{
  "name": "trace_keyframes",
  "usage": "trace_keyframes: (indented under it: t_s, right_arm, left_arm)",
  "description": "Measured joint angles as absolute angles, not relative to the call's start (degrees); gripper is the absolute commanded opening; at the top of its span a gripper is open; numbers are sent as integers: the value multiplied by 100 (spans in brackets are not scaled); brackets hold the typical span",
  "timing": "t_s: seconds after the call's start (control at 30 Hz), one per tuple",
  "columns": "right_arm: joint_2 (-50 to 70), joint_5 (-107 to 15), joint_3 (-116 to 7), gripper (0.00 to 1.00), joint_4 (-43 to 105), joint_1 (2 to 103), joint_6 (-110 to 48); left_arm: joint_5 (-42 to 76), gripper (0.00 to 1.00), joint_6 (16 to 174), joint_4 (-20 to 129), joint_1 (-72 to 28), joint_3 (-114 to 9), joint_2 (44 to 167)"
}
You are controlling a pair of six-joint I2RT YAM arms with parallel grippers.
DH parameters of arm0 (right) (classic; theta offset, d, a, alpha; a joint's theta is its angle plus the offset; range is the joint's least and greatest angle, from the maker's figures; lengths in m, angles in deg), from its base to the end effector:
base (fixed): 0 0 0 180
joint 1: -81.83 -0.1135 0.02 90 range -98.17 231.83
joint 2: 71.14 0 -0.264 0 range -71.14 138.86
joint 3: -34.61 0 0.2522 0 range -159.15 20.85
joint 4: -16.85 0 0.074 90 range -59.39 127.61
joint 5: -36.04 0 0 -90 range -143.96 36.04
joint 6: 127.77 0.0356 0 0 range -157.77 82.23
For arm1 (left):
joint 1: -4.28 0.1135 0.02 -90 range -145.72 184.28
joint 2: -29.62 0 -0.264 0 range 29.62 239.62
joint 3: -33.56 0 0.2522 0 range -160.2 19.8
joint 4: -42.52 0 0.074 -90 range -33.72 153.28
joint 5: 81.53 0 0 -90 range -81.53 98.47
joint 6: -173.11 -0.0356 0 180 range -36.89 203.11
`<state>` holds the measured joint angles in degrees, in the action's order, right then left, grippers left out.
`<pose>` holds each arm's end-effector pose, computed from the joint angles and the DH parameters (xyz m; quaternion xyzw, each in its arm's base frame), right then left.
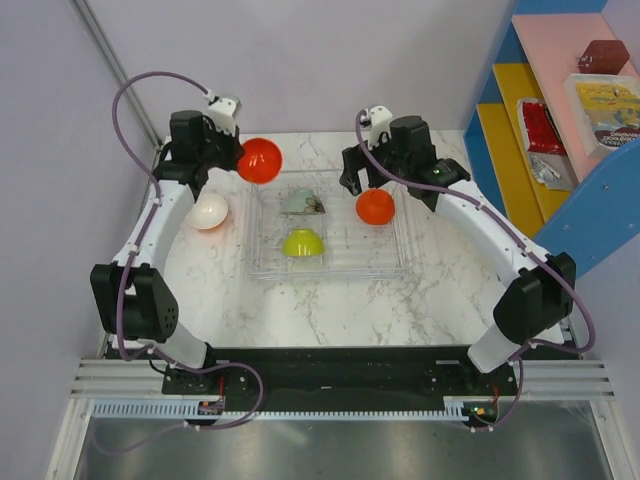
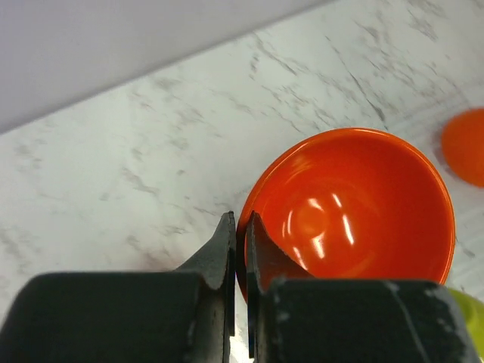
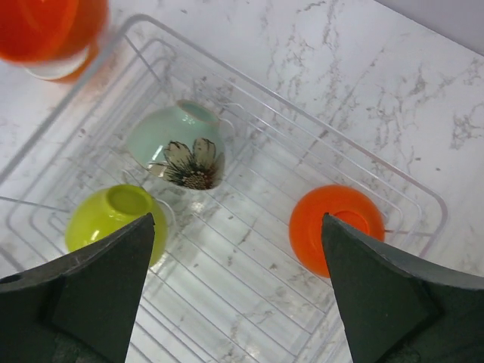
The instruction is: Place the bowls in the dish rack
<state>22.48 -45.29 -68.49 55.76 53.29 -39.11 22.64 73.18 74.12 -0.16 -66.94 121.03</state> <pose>0.3317 0.1865 0.3649 -0.2588 0.8221 0.1817 0.4734 0.3740 -0.0378 0.3757 0.1712 0.8101 -0.0760 0.5555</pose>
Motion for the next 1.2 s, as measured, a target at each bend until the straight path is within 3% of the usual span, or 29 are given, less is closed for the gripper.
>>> trace_keyframes:
  t_s: [0.2, 0.5, 1.2]
  right_arm:
    - [2029, -2503, -6303, 98, 4835, 5699, -2939]
    - [2650, -125, -4908, 98, 2407, 5909, -554]
    - [2941, 658, -4753, 98, 916, 5998, 783]
  left_arm:
    - [3344, 2, 7309, 7380, -73, -5407, 12011]
    - [4085, 2, 7324, 7006, -355, -4952, 11670]
    - [4450, 2, 7423, 6499, -1013, -4526, 11133]
